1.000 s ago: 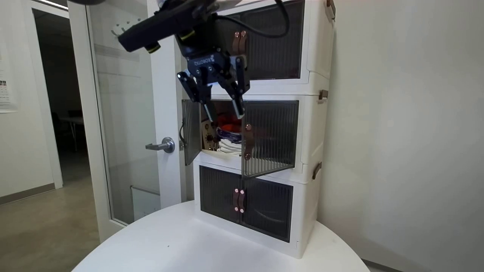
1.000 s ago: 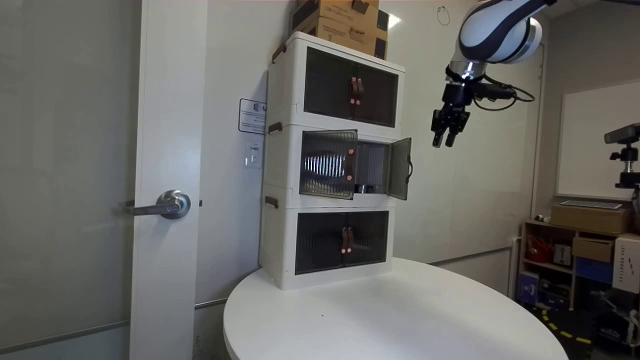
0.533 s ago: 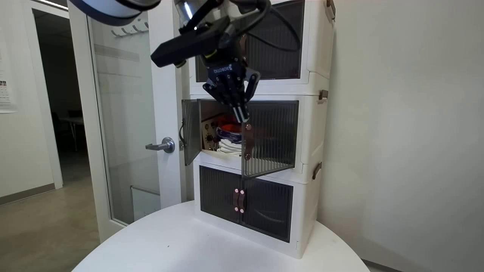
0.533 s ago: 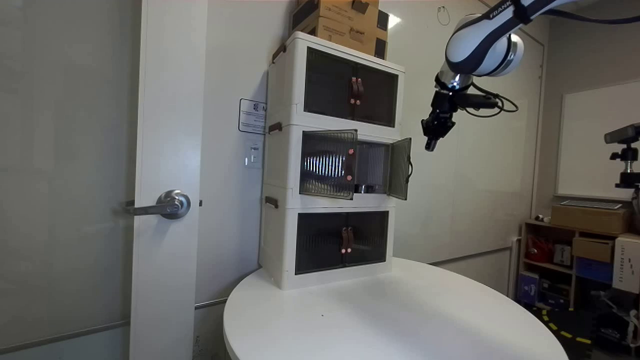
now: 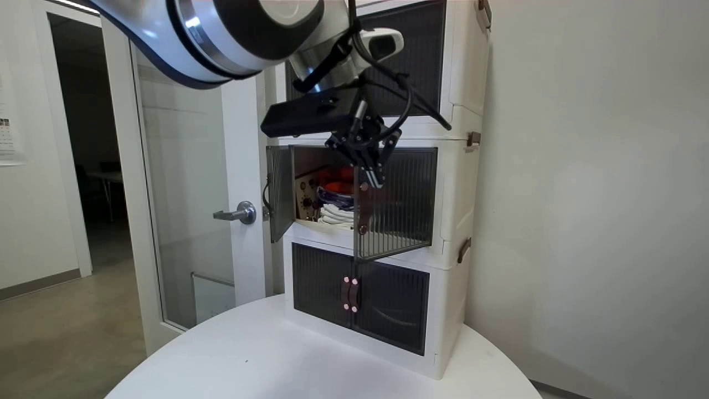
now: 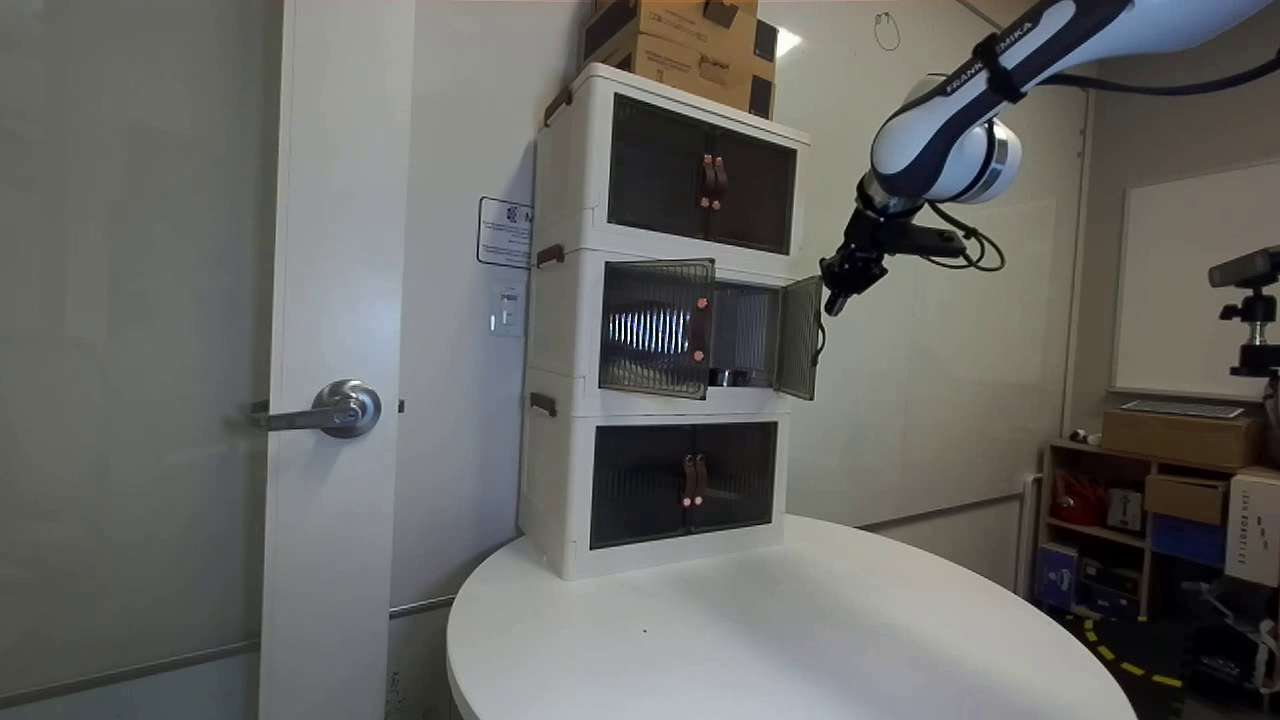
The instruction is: Close the doors of the middle shelf
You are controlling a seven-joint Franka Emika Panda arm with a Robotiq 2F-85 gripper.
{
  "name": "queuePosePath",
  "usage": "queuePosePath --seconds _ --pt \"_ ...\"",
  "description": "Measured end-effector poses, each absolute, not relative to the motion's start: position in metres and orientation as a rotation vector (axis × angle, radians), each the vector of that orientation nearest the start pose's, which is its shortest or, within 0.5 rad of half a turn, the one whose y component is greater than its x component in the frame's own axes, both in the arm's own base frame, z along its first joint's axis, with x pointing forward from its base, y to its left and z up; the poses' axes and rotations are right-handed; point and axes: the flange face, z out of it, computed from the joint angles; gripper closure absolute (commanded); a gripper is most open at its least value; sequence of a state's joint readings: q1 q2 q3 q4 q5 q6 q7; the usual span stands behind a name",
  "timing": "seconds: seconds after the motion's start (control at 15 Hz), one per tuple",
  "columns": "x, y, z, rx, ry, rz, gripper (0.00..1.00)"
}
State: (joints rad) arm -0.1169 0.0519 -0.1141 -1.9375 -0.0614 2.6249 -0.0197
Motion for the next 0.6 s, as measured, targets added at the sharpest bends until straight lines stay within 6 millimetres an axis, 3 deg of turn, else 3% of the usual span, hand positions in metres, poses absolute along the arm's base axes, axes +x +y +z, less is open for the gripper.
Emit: queuePosePath --seconds 0.27,0.6 --pt "0.615 -0.136 0.518 -3.036 0.271 -1.127 1.0" --pt "0.627 -0.104 0.521 -2.916 0.18 -1.263 1.0"
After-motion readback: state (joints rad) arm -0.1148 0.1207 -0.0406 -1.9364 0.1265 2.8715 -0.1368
